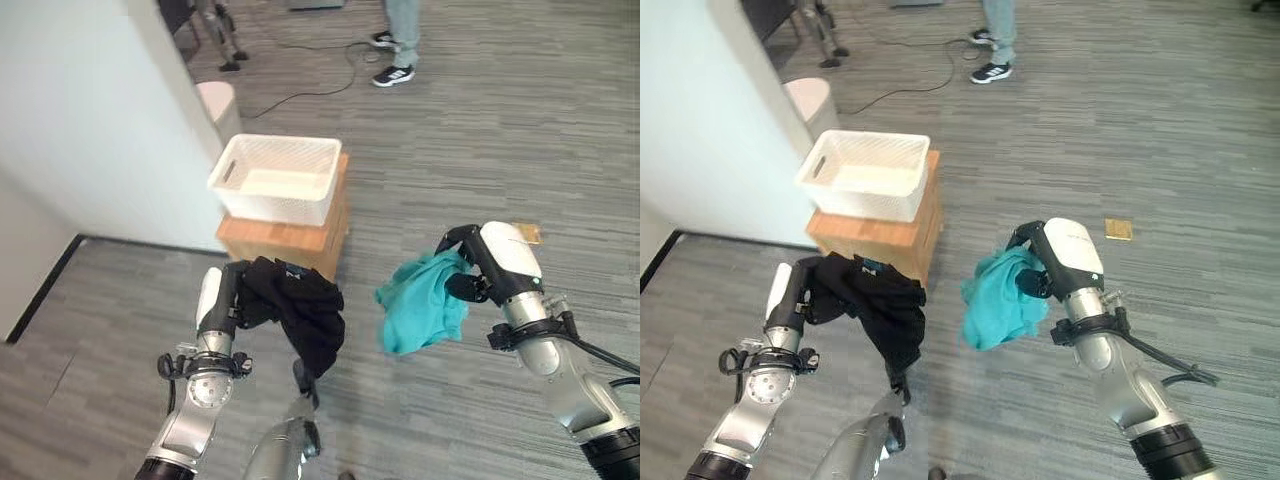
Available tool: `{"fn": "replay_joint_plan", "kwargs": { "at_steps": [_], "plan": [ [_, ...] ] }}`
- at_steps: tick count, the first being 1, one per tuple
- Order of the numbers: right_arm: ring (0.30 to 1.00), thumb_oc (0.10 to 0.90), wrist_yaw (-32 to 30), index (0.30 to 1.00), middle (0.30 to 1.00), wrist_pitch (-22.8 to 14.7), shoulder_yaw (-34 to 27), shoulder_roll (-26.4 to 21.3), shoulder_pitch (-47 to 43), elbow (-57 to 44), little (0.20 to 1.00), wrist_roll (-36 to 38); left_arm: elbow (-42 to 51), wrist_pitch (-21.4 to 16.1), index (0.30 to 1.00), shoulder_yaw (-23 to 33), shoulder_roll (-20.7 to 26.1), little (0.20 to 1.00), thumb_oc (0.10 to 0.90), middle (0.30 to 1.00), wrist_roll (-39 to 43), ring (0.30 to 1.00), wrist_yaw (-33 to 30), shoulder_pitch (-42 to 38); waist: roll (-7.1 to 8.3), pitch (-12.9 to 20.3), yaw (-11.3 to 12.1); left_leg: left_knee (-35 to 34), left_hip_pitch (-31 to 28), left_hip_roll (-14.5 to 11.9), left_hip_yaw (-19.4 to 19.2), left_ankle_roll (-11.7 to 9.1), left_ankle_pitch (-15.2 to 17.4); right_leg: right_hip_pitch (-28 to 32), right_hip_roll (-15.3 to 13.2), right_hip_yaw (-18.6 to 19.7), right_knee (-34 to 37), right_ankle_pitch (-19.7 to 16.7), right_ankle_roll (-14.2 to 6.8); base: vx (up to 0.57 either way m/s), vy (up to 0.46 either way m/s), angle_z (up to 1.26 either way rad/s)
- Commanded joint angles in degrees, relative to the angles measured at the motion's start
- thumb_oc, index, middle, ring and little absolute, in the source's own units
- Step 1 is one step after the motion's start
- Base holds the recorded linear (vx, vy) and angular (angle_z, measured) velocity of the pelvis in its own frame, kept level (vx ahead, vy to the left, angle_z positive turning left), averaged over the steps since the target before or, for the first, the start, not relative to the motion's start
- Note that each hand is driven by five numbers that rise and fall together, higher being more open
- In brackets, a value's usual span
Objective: Pick up bed clothes into laundry basket.
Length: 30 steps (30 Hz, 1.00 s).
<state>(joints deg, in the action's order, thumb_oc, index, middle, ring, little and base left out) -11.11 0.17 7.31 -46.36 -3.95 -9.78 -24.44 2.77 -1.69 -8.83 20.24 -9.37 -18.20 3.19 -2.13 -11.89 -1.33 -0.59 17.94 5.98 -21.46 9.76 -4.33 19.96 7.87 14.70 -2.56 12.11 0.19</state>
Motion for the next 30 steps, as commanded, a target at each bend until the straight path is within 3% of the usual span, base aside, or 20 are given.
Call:
{"fn": "replay_joint_plan", "kwargs": {
  "at_steps": [1, 2, 3, 4, 6, 7, 8, 10, 14, 22, 30],
  "plan": [
    [0.300, 0.400, -4.80, 0.300, 0.300, -4.22, -4.66, -1.18, -9.27, -10.21, 0.300, -5.03, 9.68, -6.13, 0.300, 3.95, 1.39, 0.300, 0.400, 0.300, 0.93, 0.300, -3.52, -3.62, 4.22, 5.67, 2.85, -4.41, -8.50, -6.93, 3.81, -11.88, -5.02, -4.81, -21.24, -0.06, -9.21, -15.84, -10.50, 0.46, -0.211, -0.71],
    [0.300, 0.400, -6.66, 0.300, 0.300, -4.28, -4.07, 0.39, -11.40, -11.46, 0.300, -6.24, 7.68, -5.68, 0.300, 3.13, 1.61, 0.300, 0.400, 0.300, 0.95, 0.300, -4.03, -3.71, 3.22, 4.65, 2.46, -4.41, -12.50, -9.21, 4.30, -11.64, -2.63, -12.04, -21.27, -1.43, -14.90, -17.37, -9.53, 0.40, -0.209, -1.08],
    [0.300, 0.400, -7.06, 0.300, 0.300, -4.38, -3.65, 0.62, -12.54, -12.20, 0.300, -6.74, 7.03, -5.71, 0.300, 3.10, 2.24, 0.300, 0.400, 0.300, 1.02, 0.300, -4.11, -4.38, 3.03, 4.42, 2.19, -4.41, -13.69, -10.21, 4.78, -11.95, -1.37, -15.41, -21.52, -3.23, -15.42, -16.33, -9.14, 0.44, -0.201, -0.55],
    [0.300, 0.400, -7.05, 0.300, 0.300, -4.50, -3.56, 0.76, -13.21, -13.01, 0.300, -6.93, 6.81, -5.93, 0.300, 3.00, 2.41, 0.300, 0.400, 0.300, 1.30, 0.300, -4.00, -4.76, 3.23, 4.31, 1.40, -4.41, -14.54, -10.44, 5.38, -12.31, -0.36, -17.70, -21.38, -4.93, -13.64, -14.70, -8.66, 0.35, -0.139, -0.16],
    [0.300, 0.400, -6.99, 0.300, 0.300, -5.18, -3.61, -0.07, -13.79, -14.20, 0.300, -7.15, 7.25, -6.80, 0.300, 2.60, 2.66, 0.300, 0.400, 0.300, 1.93, 0.300, -2.99, -5.09, 4.06, 4.05, -0.76, -4.41, -16.37, -9.75, 7.13, -12.76, 1.52, -21.34, -17.81, -6.36, -7.27, -11.33, -7.83, 0.31, -0.092, 0.57],
    [0.300, 0.400, -6.97, 0.300, 0.300, -5.22, -3.64, -0.06, -13.75, -14.21, 0.300, -7.13, 7.29, -6.79, 0.300, 2.63, 2.69, 0.300, 0.400, 0.300, 1.99, 0.300, -2.90, -5.06, 4.03, 4.11, -1.48, -4.41, -16.48, -9.65, 7.88, -12.84, 2.01, -20.58, -17.96, -7.24, -6.81, -10.93, -7.76, 0.22, -0.190, 0.47],
    [0.300, 0.400, -7.88, 0.300, 0.300, -5.00, -5.06, -1.07, -11.17, -12.85, 0.300, -8.98, 7.32, -4.86, 0.300, 2.92, 4.71, 0.300, 0.400, 0.300, -0.02, 0.300, -2.36, -4.50, 5.65, 3.19, -2.46, -4.41, -16.67, -8.35, 10.38, -12.85, 3.08, -20.78, -14.92, -6.84, 1.69, -9.77, -7.33, 0.24, -0.214, 0.49],
    [0.300, 0.400, -7.43, 0.300, 0.300, -4.17, -4.24, -1.19, -11.72, -15.40, 0.300, -8.27, 8.99, -5.83, 0.300, 2.78, 4.95, 0.300, 0.400, 0.300, 1.90, 0.300, -2.13, -3.94, 6.02, 2.60, -2.20, -4.41, -17.31, -8.06, 11.32, -13.25, 3.47, -19.67, -16.03, -8.02, 2.64, -10.40, -7.97, 0.21, -0.164, 1.09],
    [0.300, 0.400, -8.09, 0.300, 0.300, -4.24, -3.75, -0.88, -14.67, -14.56, 0.300, -9.13, 9.51, -8.28, 0.300, 3.97, 3.27, 0.300, 0.400, 0.300, 4.62, 0.300, -3.54, -2.69, 6.53, 4.88, -1.47, -4.41, -19.38, -8.11, 11.59, -12.81, 5.01, -16.57, -17.17, -8.83, 6.41, -12.69, -8.18, 0.15, -0.129, 1.23],
    [0.300, 0.400, -6.86, 0.300, 0.300, -3.18, 1.85, -4.47, -24.82, -10.87, 0.300, -6.05, 9.50, -9.70, 0.300, 7.41, 4.17, 0.300, 0.400, 0.300, 9.80, 0.300, -4.11, -1.94, 6.70, 6.46, 1.00, -4.41, -20.53, -8.54, 12.06, -13.37, 5.57, -14.44, -17.88, -9.29, 7.56, -12.84, -8.00, 0.08, -0.088, 0.17],
    [0.300, 0.400, -5.49, 0.300, 0.300, -1.54, 7.44, -5.91, -32.51, -4.18, 0.300, -4.80, 5.27, -10.14, 0.300, 18.13, 9.68, 0.300, 0.400, 0.300, 10.85, 0.300, -11.96, -5.50, 6.59, 7.40, 4.53, -4.41, -20.72, -8.93, 13.19, -14.22, 5.05, -12.98, -17.84, -11.19, 7.56, -11.61, -7.50, 0.03, -0.089, -0.05]
  ]
}}
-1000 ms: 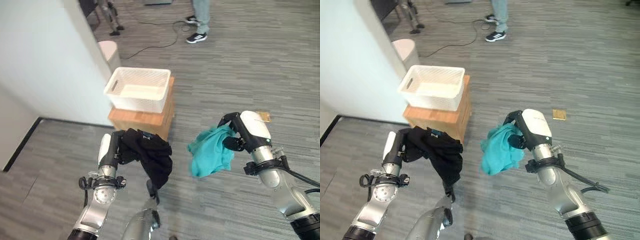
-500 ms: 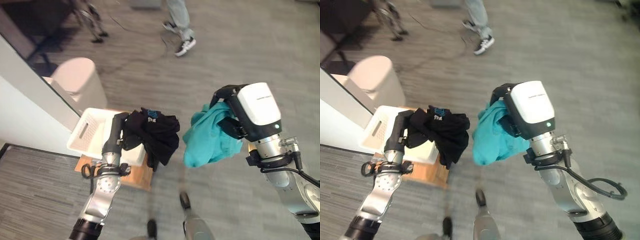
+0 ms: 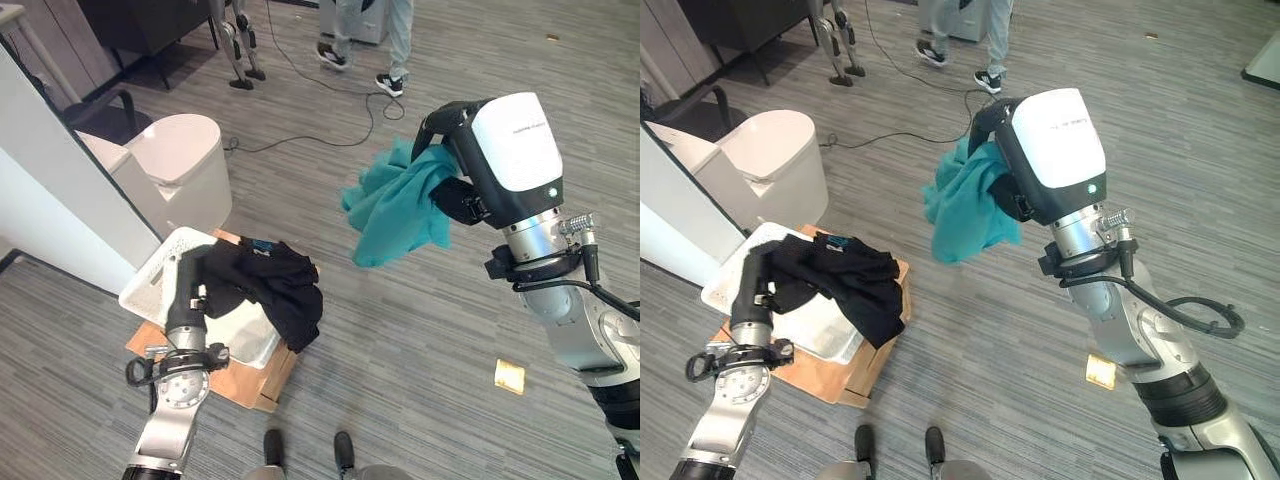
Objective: Pick up bed clothes into laundry basket.
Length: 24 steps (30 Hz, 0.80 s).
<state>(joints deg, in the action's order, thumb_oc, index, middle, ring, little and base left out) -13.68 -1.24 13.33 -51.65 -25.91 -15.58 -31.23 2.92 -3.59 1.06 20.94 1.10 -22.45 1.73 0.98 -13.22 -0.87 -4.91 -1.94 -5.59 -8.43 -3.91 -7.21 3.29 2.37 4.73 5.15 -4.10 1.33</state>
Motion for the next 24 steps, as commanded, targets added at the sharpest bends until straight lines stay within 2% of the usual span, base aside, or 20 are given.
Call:
{"fn": "replay_joint_plan", "kwargs": {
  "at_steps": [1, 4, 5, 8, 11, 15, 16, 18, 19, 21, 22, 24],
  "plan": [
    [0.300, 0.400, -2.99, 0.300, 0.300, 1.17, 3.94, -2.97, -15.96, 5.63, 0.300, 2.46, 2.65, -8.55, 0.300, 10.40, 11.94, 0.300, 0.400, 0.300, 1.58, 0.300, -9.34, -6.65, 3.69, 9.06, 5.25, -0.09, -0.31, 2.58, 0.62, -0.99, 7.37, 3.96, -12.35, -1.72, -0.15, 4.82, -8.44, 0.00, -0.100, 0.21],
    [0.300, 0.400, -3.29, 0.300, 0.300, 3.57, 9.62, -6.57, -25.98, 13.77, 0.300, 4.06, -1.11, -10.32, 0.300, 13.66, 16.36, 0.300, 0.400, 0.300, 6.86, 0.300, -11.43, -12.34, 3.64, 9.28, 6.70, -0.09, 0.87, 2.51, 1.65, -1.74, 5.52, 4.11, -11.78, -2.40, -0.15, 4.75, -7.85, -0.02, -0.108, 0.32],
    [0.300, 0.400, -3.37, 0.300, 0.300, 3.54, 9.99, -6.56, -26.44, 14.04, 0.300, 4.13, -1.26, -10.38, 0.300, 13.73, 16.35, 0.300, 0.400, 0.300, 6.95, 0.300, -11.40, -12.44, 3.64, 9.31, 6.56, -0.09, 0.61, 2.61, 1.76, -1.80, 6.24, 4.40, -11.89, -2.50, -0.15, 5.36, -7.87, -0.06, -0.104, 0.37],
    [0.300, 0.400, -3.11, 0.300, 0.300, 4.39, 12.16, -9.15, -30.06, 17.76, 0.300, 4.48, -2.32, -11.33, 0.300, 16.62, 21.13, 0.300, 0.400, 0.300, 9.66, 0.300, -11.37, -14.55, 3.22, 8.88, 7.86, -0.09, 2.11, 2.49, 2.98, -2.27, 3.97, 4.04, -10.97, -3.00, -0.15, 5.18, -7.52, -0.05, -0.104, 0.32],
    [0.300, 0.400, -2.77, 0.300, 0.300, 4.77, 11.29, -11.74, -30.79, 18.37, 0.300, 5.32, -1.80, -12.00, 0.300, 21.22, 24.36, 0.300, 0.400, 0.300, 12.10, 0.300, -9.77, -12.08, 2.60, 8.38, 8.76, -0.09, 3.47, 2.65, 3.80, -2.89, 2.62, 4.03, -10.33, -4.32, -0.15, 5.91, -7.32, -0.02, -0.063, 0.36],
    [0.300, 0.400, -2.95, 0.300, 0.300, 4.81, 7.51, -13.91, -28.74, 17.54, 0.300, 5.93, 0.18, -12.61, 0.300, 24.21, 24.88, 0.300, 0.400, 0.300, 14.68, 0.300, -7.50, -8.98, 2.47, 7.47, 9.37, -0.09, 4.84, 3.07, 3.90, -3.61, 0.79, 4.38, -10.27, -6.83, -0.15, 6.35, -7.22, -0.03, -0.013, 0.33],
    [0.300, 0.400, -3.20, 0.300, 0.300, 4.93, 6.06, -15.01, -27.86, 17.58, 0.300, 5.73, 0.56, -12.63, 0.300, 24.19, 24.57, 0.300, 0.400, 0.300, 15.33, 0.300, -7.09, -8.91, 2.85, 6.65, 9.22, -0.09, 5.59, 2.82, 2.15, -3.70, -0.36, 4.64, -10.82, -8.21, -0.15, 6.36, -7.31, -0.13, -0.002, 0.50],
    [0.300, 0.400, -3.12, 0.300, 0.300, 4.73, 3.75, -15.77, -25.13, 17.39, 0.300, 5.30, 1.87, -13.42, 0.300, 23.32, 23.10, 0.300, 0.400, 0.300, 17.05, 0.300, -5.07, -9.24, 4.09, 5.84, 7.39, 1.80, 3.96, -0.19, -6.72, -3.23, 2.42, 4.13, -13.34, -12.83, -0.15, 5.35, -7.99, -0.26, -0.002, 0.89],
    [0.300, 0.400, -3.10, 0.300, 0.300, 4.91, 2.70, -16.01, -24.66, 17.68, 0.300, 5.06, 2.50, -14.13, 0.300, 23.09, 22.83, 0.300, 0.400, 0.300, 18.10, 0.300, -3.95, -9.08, 4.72, 5.58, 6.69, 5.00, 3.22, -1.68, -9.90, -3.17, 4.48, 3.86, -14.48, -14.60, -0.15, 4.66, -8.11, -0.26, 0.025, 0.94],
    [0.300, 0.400, -2.96, 0.300, 0.300, 5.22, 1.52, -15.21, -24.17, 18.83, 0.300, 4.86, 2.60, -14.90, 0.300, 22.23, 21.76, 0.300, 0.400, 0.300, 18.75, 0.300, -2.62, -9.00, 5.28, 5.92, 5.42, 7.42, 0.58, -4.19, -13.11, -3.89, 6.98, 3.54, -15.79, -16.78, -0.15, 3.98, -8.37, -0.10, 0.089, 0.74],
    [0.300, 0.400, -1.72, 0.300, 0.300, 5.96, 1.08, -15.07, -23.50, 19.50, 0.300, 2.82, 2.73, -13.47, 0.300, 21.51, 20.95, 0.300, 0.400, 0.300, 18.74, 0.300, -1.14, -8.38, 4.84, 6.88, 5.05, 4.37, -1.01, -3.62, -13.10, -3.80, 6.66, 3.85, -15.73, -17.74, -0.15, 4.04, -8.80, 0.05, 0.135, 0.93],
    [0.300, 0.400, -1.45, 0.300, 0.300, 5.89, 0.69, -14.81, -22.79, 20.58, 0.300, 1.72, 2.72, -13.24, 0.300, 20.05, 19.13, 0.300, 0.400, 0.300, 18.94, 0.300, -0.32, -8.11, 4.83, 7.87, 4.80, 0.67, -2.53, -2.87, -13.21, -3.28, 6.38, 4.44, -15.87, -18.82, -0.15, 3.69, -9.26, 0.12, 0.144, 0.87]
  ]
}}
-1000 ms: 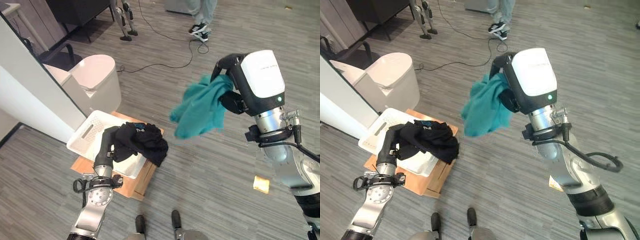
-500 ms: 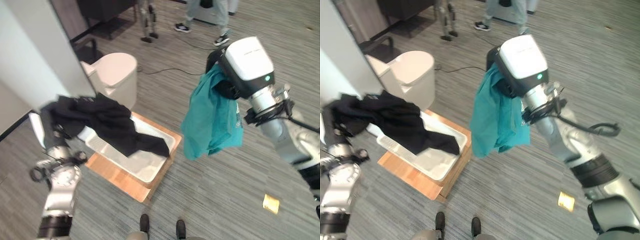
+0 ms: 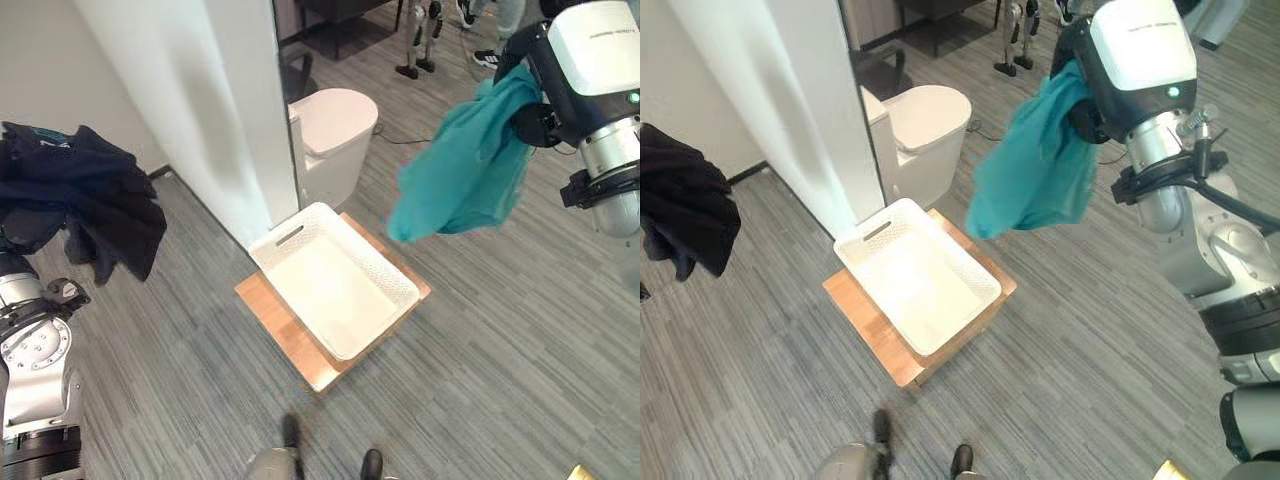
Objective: Pick up bed clothes into laundry basket.
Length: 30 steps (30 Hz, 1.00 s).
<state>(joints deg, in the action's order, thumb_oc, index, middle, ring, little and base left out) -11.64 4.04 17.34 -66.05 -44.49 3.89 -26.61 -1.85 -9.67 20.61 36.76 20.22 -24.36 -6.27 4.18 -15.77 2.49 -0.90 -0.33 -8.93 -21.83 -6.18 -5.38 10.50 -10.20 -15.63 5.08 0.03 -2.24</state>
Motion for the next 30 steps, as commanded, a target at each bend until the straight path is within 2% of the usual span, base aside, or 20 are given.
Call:
{"fn": "replay_joint_plan", "kwargs": {
  "at_steps": [1, 2, 3, 4, 5, 6, 7, 9, 10, 11, 12, 13, 14, 19, 30],
  "plan": [
    [0.300, 0.400, -3.60, 0.300, 0.300, 0.72, -3.25, -0.25, -4.35, 1.59, 0.300, -3.35, 7.03, -7.18, 0.300, -0.29, 2.46, 0.300, 0.400, 0.300, 0.15, 0.300, 1.72, 0.08, 1.92, 10.66, 1.64, -3.73, -4.14, 0.78, 0.60, -0.76, 4.70, -2.24, -3.70, 0.62, -0.24, -0.82, -5.78, 0.09, 0.162, 0.52],
    [0.300, 0.400, -3.89, 0.300, 0.300, 0.99, -2.84, -0.40, -4.93, 2.85, 0.300, -3.36, 5.32, -6.60, 0.300, -1.75, 2.11, 0.300, 0.400, 0.300, 0.36, 0.300, 2.22, -0.41, 2.56, 10.67, 1.61, -4.10, -4.25, 1.17, 0.84, -0.36, 5.41, -1.82, -4.52, -0.30, -1.39, -1.85, -6.05, 0.05, 0.111, 0.48],
    [0.300, 0.400, -3.93, 0.300, 0.300, 0.98, -2.69, -0.43, -5.11, 2.98, 0.300, -3.35, 5.20, -6.63, 0.300, -1.82, 2.11, 0.300, 0.400, 0.300, 0.38, 0.300, 2.23, -0.53, 2.56, 10.61, 1.57, -4.10, -4.26, 1.26, 0.91, -0.29, 5.44, -1.80, -4.62, -0.37, -1.47, -1.83, -6.13, 0.04, 0.122, 0.42],
    [0.300, 0.400, -4.30, 0.300, 0.300, 1.53, -2.66, -0.71, -5.74, 3.42, 0.300, -3.66, 3.79, -6.06, 0.300, -3.30, 1.82, 0.300, 0.400, 0.300, 1.35, 0.300, 2.83, -1.16, 3.25, 9.74, 1.30, -4.10, -4.53, 1.79, 1.70, 0.04, 6.53, -2.95, -6.66, -0.72, -6.41, -3.63, -6.96, -0.01, 0.068, 0.26],
    [0.300, 0.400, -4.32, 0.300, 0.300, 1.53, -2.71, -0.79, -5.84, 3.45, 0.300, -3.65, 3.66, -6.11, 0.300, -3.35, 1.87, 0.300, 0.400, 0.300, 1.39, 0.300, 2.85, -1.41, 3.36, 9.71, 1.32, -4.10, -4.15, 1.98, 1.68, 0.24, 6.09, -3.48, -6.89, -0.66, -6.76, -3.79, -6.97, -0.02, 0.062, 0.27],
    [0.300, 0.400, -4.58, 0.300, 0.300, 2.21, -2.89, -1.13, -5.99, 3.73, 0.300, -4.19, 2.58, -5.49, 0.300, -4.74, 1.70, 0.300, 0.400, 0.300, 2.04, 0.300, 3.28, -1.58, 3.74, 8.65, 0.70, -4.10, -3.75, 2.17, 3.19, 0.37, 6.40, -5.16, -7.89, 1.27, -10.63, -5.83, -7.76, -0.04, 0.010, 0.37],
    [0.300, 0.400, -4.61, 0.300, 0.300, 2.22, -2.96, -1.16, -5.99, 3.77, 0.300, -4.20, 2.37, -5.57, 0.300, -4.86, 1.79, 0.300, 0.400, 0.300, 2.09, 0.300, 3.30, -1.82, 3.84, 8.71, 0.71, -4.10, -3.54, 2.32, 3.25, 0.50, 6.39, -5.69, -8.12, 1.41, -11.34, -5.56, -7.88, -0.02, 0.007, 0.71],
    [0.300, 0.400, -4.93, 0.300, 0.300, 2.64, -3.54, -0.60, -5.09, 4.91, 0.300, -4.19, 0.76, -5.33, 0.300, -5.75, 1.65, 0.300, 0.400, 0.300, 2.49, 0.300, 3.47, -1.60, 4.15, 7.80, -0.11, -4.10, -3.51, 2.65, 5.43, 0.61, 7.03, -7.88, -6.49, 6.69, -12.50, -5.21, -7.95, 0.02, 0.029, 0.64],
    [0.300, 0.400, -4.85, 0.300, 0.300, 2.88, -3.61, -0.40, -4.02, 5.99, 0.300, -3.72, -0.19, -4.93, 0.300, -6.43, 1.65, 0.300, 0.400, 0.300, 3.19, 0.300, 4.15, -0.95, 3.87, 7.31, -0.62, -4.10, -3.47, 3.04, 7.71, 0.64, 6.99, -9.56, -4.23, 11.53, -10.72, -3.93, -7.53, 0.05, 0.032, 0.54],
    [0.300, 0.400, -4.86, 0.300, 0.300, 2.87, -3.61, -0.41, -3.99, 6.01, 0.300, -3.69, -0.24, -4.95, 0.300, -6.44, 1.69, 0.300, 0.400, 0.300, 3.27, 0.300, 4.24, -0.94, 3.84, 7.37, -0.55, -4.10, -3.49, 2.97, 7.67, 0.61, 7.06, -9.61, -4.16, 11.61, -10.77, -3.87, -7.49, 0.09, 0.046, 0.55],
    [0.300, 0.400, -4.60, 0.300, 0.300, 2.83, -3.89, -0.31, -2.71, 6.22, 0.300, -3.05, -1.06, -4.83, 0.300, -6.39, 1.57, 0.300, 0.400, 0.300, 3.65, 0.300, 4.59, -0.18, 3.65, 7.11, -0.93, -4.10, -3.62, 3.03, 8.69, 0.59, 7.45, -10.48, -2.97, 13.51, -8.73, -2.28, -6.93, 0.05, 0.031, 0.39],
    [0.300, 0.400, -4.39, 0.300, 0.300, 3.14, -4.07, -0.53, -2.83, 6.98, 0.300, -2.59, -1.08, -4.61, 0.300, -6.60, 2.03, 0.300, 0.400, 0.300, 3.51, 0.300, 5.33, 0.36, 3.78, 7.12, -0.76, -4.10, -3.49, 3.13, 8.96, 0.53, 7.56, -9.71, -3.29, 13.65, -7.34, -1.68, -7.03, 0.04, 0.021, 0.46],
    [0.300, 0.400, -4.40, 0.300, 0.300, 3.11, -4.25, -0.49, -2.45, 6.93, 0.300, -2.40, -0.83, -4.35, 0.300, -6.02, 2.26, 0.300, 0.400, 0.300, 3.40, 0.300, 5.85, 1.29, 4.06, 6.84, -0.74, -4.10, -3.82, 3.40, 8.88, 0.53, 7.61, -9.28, -3.79, 13.42, -7.13, -2.96, -7.12, -0.01, -0.001, 0.45],
    [0.300, 0.400, -4.02, 0.300, 0.300, 3.02, -3.69, -0.57, -3.06, 6.21, 0.300, -1.04, -1.23, -4.04, 0.300, -5.18, 1.08, 0.300, 0.400, 0.300, 3.62, 0.300, 6.78, 4.91, 5.49, 7.77, -0.15, -4.10, -4.96, 3.73, 7.70, 0.66, 8.62, -7.11, -4.35, 12.48, -2.96, -4.42, -7.32, 0.01, -0.017, 0.17],
    [0.300, 0.400, -1.92, 0.300, 0.300, 2.15, -2.86, 2.20, -0.94, 2.02, 0.300, -1.06, -1.35, -3.14, 0.300, -5.03, -1.68, 0.300, 0.400, 0.300, 4.09, 0.300, 7.12, 8.21, 4.57, 8.46, -0.74, -4.10, -5.72, 3.41, 7.77, 0.48, 8.85, -5.55, -3.61, 12.15, -0.46, -3.75, -6.99, 0.01, -0.007, -0.06]
  ]
}}
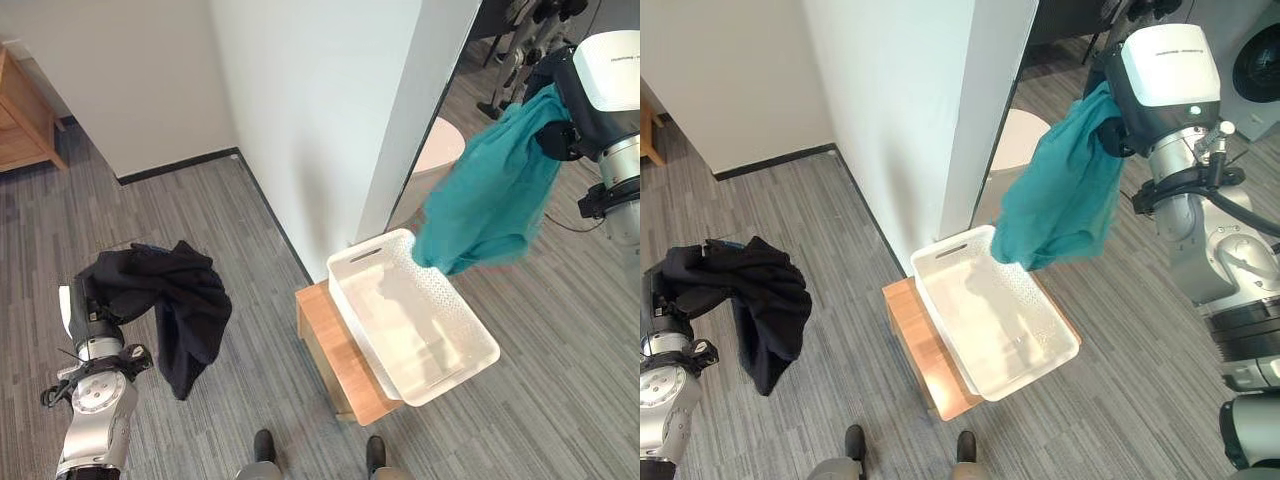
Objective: Pick up bed clothes into laundry basket.
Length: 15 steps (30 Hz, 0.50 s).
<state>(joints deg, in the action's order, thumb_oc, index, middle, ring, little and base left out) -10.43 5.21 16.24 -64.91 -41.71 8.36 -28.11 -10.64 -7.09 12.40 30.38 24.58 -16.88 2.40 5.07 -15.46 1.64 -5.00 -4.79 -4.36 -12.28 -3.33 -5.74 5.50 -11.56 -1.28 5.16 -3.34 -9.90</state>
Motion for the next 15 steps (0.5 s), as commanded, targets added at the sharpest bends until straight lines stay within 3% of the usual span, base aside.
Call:
{"fn": "replay_joint_plan", "kwargs": {
  "at_steps": [1, 10, 15],
  "plan": [
    [0.300, 0.400, -2.79, 0.300, 0.300, 0.99, -2.17, 1.05, -3.07, -3.37, 0.300, 0.56, 7.83, -5.64, 0.300, 3.22, 4.51, 0.300, 0.400, 0.300, 0.00, 0.300, -0.21, -0.02, 3.45, 8.06, -0.15, 0.00, -1.12, -1.42, -1.81, -2.52, 8.96, -0.75, -2.15, -2.22, -0.47, -0.38, 0.69, 0.00, 0.000, 0.00],
    [0.300, 0.400, -3.07, 0.300, 0.300, 1.59, -5.91, 3.03, 0.49, -7.15, 0.300, 0.49, 8.07, -4.32, 0.300, 3.31, 3.07, 0.300, 0.400, 0.300, -0.39, 0.300, 0.04, 2.87, 2.15, 8.48, -1.17, 0.00, -1.74, -1.51, -2.09, -2.26, 9.21, -0.48, -1.80, -1.44, -0.31, 0.14, 1.04, -0.01, 0.000, -0.02],
    [0.300, 0.400, -3.80, 0.300, 0.300, 1.80, -4.68, 3.01, -2.91, -5.94, 0.300, 1.02, 7.93, -4.09, 0.300, 2.19, 2.56, 0.300, 0.400, 0.300, -0.21, 0.300, 0.42, 3.58, 2.13, 8.79, -1.51, 0.00, -2.29, -1.53, -2.41, -2.19, 9.31, -0.50, -1.56, -0.90, -0.30, 0.11, 1.23, -0.01, 0.004, -0.04]
  ]
}}
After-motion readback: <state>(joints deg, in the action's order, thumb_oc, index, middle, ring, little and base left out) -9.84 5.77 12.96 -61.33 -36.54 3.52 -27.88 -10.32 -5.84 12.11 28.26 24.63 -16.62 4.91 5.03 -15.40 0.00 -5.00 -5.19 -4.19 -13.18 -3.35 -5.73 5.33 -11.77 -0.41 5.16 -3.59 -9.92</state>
